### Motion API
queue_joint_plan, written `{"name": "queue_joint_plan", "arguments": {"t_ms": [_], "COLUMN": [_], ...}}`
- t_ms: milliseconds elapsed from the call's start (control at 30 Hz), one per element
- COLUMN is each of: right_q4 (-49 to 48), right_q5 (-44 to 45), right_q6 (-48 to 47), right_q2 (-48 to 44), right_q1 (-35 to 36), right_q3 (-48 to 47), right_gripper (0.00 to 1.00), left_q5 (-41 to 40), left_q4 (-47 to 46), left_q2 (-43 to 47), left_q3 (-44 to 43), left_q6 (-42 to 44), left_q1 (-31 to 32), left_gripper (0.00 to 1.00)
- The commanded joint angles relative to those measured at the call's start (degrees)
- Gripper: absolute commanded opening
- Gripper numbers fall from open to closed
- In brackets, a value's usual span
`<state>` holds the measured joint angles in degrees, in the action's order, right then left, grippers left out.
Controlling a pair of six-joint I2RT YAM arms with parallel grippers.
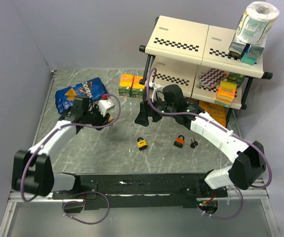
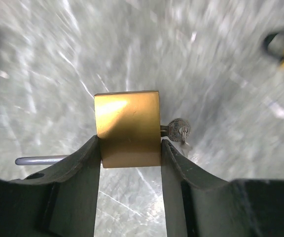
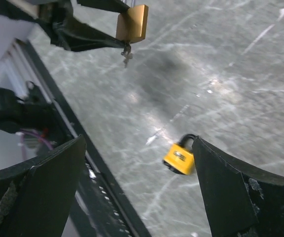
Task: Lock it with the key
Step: Pick up the lock from the center of the board.
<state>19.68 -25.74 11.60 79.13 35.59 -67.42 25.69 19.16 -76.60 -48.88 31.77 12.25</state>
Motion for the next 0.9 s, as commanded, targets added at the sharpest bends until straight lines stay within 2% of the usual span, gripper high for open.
{"name": "queue_joint_plan", "arguments": {"t_ms": [0,267,433,633,867], "right_q4": [-6.41,-10.89,-13.08,-16.25,-18.36], "right_q5": [-3.8,-2.65,-2.83,-3.62,-5.64], "right_q6": [9.3,16.78,19.86,21.89,22.86], "right_q2": [0.23,6.9,11.03,13.59,15.0], "right_q1": [0.7,3.77,5.45,6.77,8.0], "right_q3": [-2.19,-9.12,-10.89,-12.38,-12.74], "right_gripper": [0.96,0.92,0.91,0.87,0.77], "left_q5": [4.54,4.89,4.19,4.54,3.58], "left_q4": [-3.25,-3.6,-4.92,-5.71,-7.03], "left_q2": [7.24,17.61,22.36,24.83,25.8], "left_q3": [-1.57,-2.45,-2.27,-2.71,-3.24], "left_q6": [-8.38,-19.19,-22.27,-24.65,-27.2], "left_q1": [0.49,2.68,4.36,5.76,7.17], "left_gripper": [0.01,0.01,0.01,0.01,0.01]}}
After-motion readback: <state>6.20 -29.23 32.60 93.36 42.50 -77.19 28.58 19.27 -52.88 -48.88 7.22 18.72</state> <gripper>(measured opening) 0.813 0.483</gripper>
